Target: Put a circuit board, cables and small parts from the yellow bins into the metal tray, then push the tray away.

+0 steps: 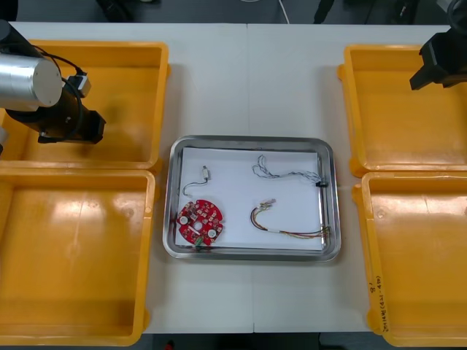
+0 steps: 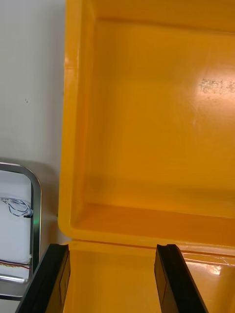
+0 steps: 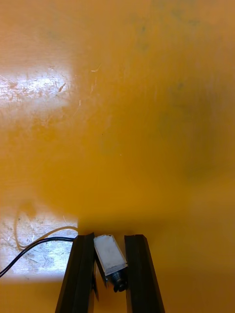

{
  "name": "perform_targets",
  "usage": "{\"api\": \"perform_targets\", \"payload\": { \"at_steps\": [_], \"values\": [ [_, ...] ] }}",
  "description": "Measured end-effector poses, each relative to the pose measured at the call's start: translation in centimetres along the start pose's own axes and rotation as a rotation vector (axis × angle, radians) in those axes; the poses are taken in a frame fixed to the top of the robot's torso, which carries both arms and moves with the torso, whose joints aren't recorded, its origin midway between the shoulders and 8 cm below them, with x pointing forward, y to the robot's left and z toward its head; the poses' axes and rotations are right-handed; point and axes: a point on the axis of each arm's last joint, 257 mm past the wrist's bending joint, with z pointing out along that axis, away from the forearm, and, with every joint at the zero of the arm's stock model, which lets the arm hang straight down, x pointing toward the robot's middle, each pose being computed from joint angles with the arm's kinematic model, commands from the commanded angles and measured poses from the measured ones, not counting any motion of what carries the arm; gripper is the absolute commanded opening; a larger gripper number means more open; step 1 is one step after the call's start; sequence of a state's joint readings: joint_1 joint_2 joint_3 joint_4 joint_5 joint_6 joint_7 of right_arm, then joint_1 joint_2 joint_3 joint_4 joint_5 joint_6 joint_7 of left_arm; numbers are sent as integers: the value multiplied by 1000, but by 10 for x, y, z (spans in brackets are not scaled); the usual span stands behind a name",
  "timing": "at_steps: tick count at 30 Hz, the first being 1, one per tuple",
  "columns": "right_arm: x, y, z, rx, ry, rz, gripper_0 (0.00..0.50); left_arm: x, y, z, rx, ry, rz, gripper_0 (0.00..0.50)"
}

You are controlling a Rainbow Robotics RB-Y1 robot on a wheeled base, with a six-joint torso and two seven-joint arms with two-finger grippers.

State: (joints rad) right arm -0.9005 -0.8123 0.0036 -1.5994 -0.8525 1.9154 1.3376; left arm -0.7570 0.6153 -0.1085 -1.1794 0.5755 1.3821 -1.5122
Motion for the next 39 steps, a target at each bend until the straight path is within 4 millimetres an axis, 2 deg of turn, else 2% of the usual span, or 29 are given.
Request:
{"api": "perform_targets", "payload": {
  "at_steps": [6,14,19,26,39],
  "values": [
    [4,-25,-9,-14,-25,74,500,0,0,0,0,0,0,0],
    [29,-49,-8,11,-18,95,500,0,-1,0,2,0,0,0],
    [49,-57,-8,26,-23,86,500,2,-1,-1,4,9,0,0],
    [82,-65,-6,29,-26,91,500,15,-6,-10,9,72,12,0],
    [136,-74,-2,55,1,139,500,4,-25,-42,19,49,80,0]
  ]
}}
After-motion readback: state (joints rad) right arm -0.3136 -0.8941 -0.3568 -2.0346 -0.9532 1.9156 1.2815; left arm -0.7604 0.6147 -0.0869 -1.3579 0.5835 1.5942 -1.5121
